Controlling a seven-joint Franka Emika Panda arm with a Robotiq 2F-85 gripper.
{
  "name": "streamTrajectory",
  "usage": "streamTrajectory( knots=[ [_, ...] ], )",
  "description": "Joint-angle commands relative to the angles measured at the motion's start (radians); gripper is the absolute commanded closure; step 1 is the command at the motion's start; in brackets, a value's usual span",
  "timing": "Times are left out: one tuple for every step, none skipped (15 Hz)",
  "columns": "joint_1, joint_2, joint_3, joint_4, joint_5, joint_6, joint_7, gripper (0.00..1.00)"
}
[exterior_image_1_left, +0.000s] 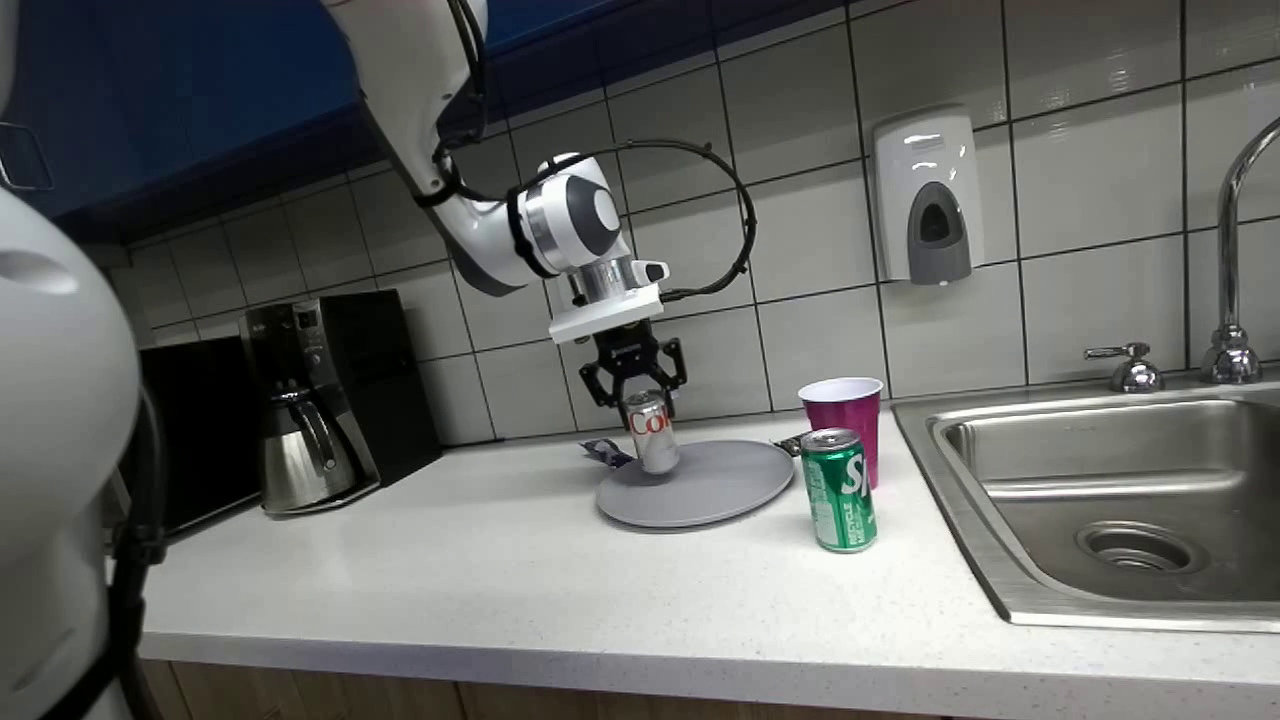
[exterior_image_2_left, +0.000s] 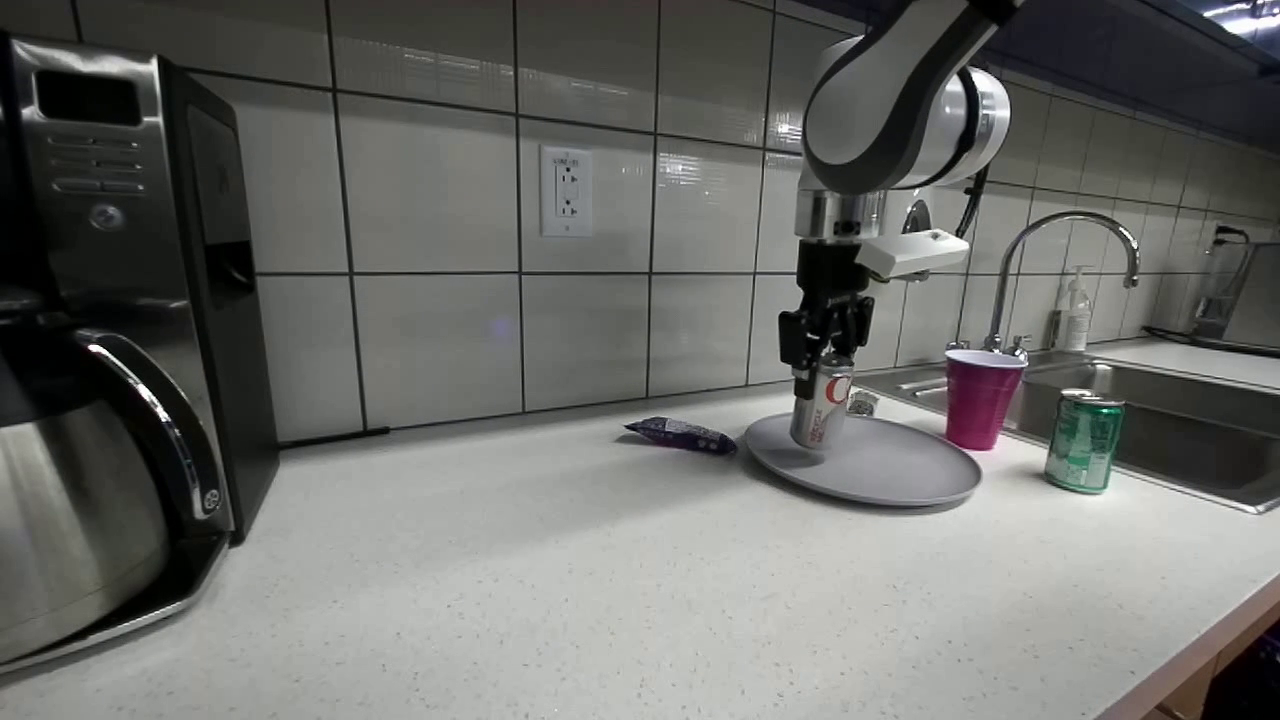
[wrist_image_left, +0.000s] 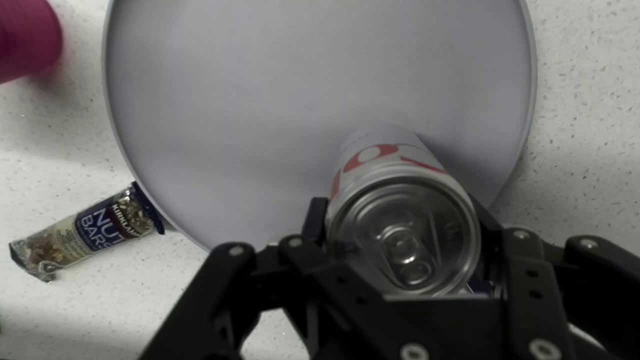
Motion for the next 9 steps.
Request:
streamTrajectory(
  knots=[
    [-0.019, 0.017, 0.013, 0.044, 0.024, -0.038, -0.037, 0.60],
    [-0.019, 0.021, 0.013, 0.048, 0.026, -0.039, -0.037, 0.60],
    [-0.020, 0.025, 0.013, 0.052, 0.028, -0.040, -0.037, 0.60],
    [-0.021, 0.028, 0.012, 0.054, 0.029, -0.041, -0.037, 0.60],
    [-0.021, 0.032, 0.012, 0.059, 0.031, -0.043, -0.037, 0.60],
    [-0.022, 0.036, 0.012, 0.063, 0.034, -0.045, -0.035, 0.46],
    [-0.024, 0.038, 0.012, 0.066, 0.035, -0.047, -0.036, 0.10],
    [-0.025, 0.040, 0.012, 0.068, 0.035, -0.048, -0.036, 0.09],
    [-0.026, 0.040, 0.012, 0.071, 0.036, -0.050, -0.034, 0.03]
  ],
)
